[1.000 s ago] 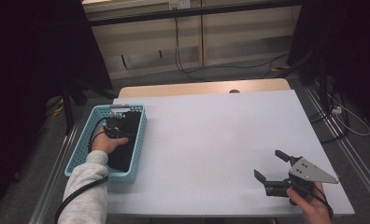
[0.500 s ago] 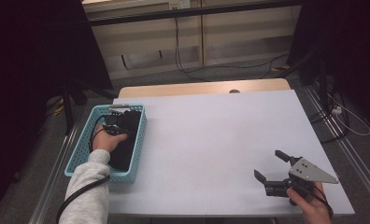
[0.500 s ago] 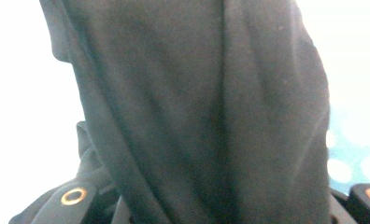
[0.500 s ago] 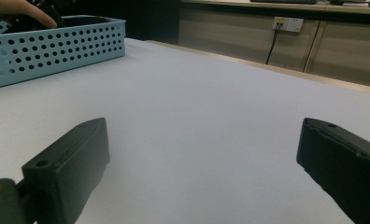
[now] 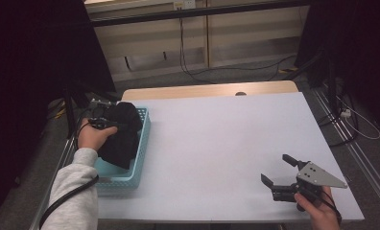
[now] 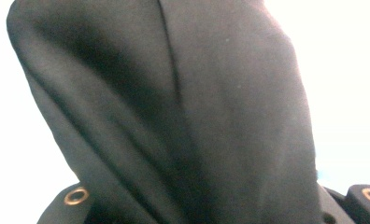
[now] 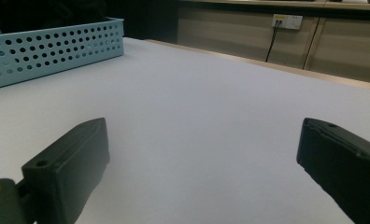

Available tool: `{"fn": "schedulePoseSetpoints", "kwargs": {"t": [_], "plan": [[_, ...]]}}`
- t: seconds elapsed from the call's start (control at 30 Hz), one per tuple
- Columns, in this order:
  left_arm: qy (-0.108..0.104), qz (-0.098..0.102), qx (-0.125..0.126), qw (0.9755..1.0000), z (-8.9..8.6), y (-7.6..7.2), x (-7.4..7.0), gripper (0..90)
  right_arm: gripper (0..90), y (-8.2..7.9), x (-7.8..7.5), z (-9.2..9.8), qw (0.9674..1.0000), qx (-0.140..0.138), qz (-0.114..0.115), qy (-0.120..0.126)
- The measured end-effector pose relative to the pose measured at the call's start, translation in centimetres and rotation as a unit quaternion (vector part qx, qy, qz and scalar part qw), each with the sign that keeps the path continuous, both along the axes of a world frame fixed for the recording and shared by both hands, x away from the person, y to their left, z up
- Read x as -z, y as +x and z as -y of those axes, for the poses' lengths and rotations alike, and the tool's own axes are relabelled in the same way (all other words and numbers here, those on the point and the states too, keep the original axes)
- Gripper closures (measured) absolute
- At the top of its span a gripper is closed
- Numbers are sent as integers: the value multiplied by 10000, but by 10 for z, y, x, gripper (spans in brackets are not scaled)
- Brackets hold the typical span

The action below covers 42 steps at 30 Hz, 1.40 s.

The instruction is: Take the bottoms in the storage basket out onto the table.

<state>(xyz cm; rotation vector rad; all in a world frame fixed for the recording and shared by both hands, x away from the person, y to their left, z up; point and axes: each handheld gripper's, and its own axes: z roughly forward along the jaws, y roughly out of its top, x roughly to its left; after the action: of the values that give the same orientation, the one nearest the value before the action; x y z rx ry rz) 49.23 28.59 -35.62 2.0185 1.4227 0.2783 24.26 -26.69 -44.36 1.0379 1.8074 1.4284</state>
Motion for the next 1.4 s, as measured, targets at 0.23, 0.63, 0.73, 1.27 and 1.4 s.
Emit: {"fn": "schedulePoseSetpoints", "kwargs": {"t": [0.23, 0.63, 0.73, 1.27, 1.4], "plan": [[-399, 457, 26, 9982, 5, -5, -38, 721, 16, 0, 0, -2, 10000, -8, -17, -18], [-677, 992, 487, 9916, 40, -13, -66, 720, 16, 0, 0, 0, 10000, -6, -5, -10], [-781, 1023, 661, 9895, 51, -16, -70, 718, 16, 0, 1, -1, 10000, -20, -21, -8], [-732, 1166, 1818, 9737, 131, -42, -62, 716, 16, 0, 1, -1, 10000, -54, -31, -27], [-768, 1160, 1953, 9708, 144, -45, -53, 719, 16, 0, 1, -1, 10000, -52, -19, -35]]}}
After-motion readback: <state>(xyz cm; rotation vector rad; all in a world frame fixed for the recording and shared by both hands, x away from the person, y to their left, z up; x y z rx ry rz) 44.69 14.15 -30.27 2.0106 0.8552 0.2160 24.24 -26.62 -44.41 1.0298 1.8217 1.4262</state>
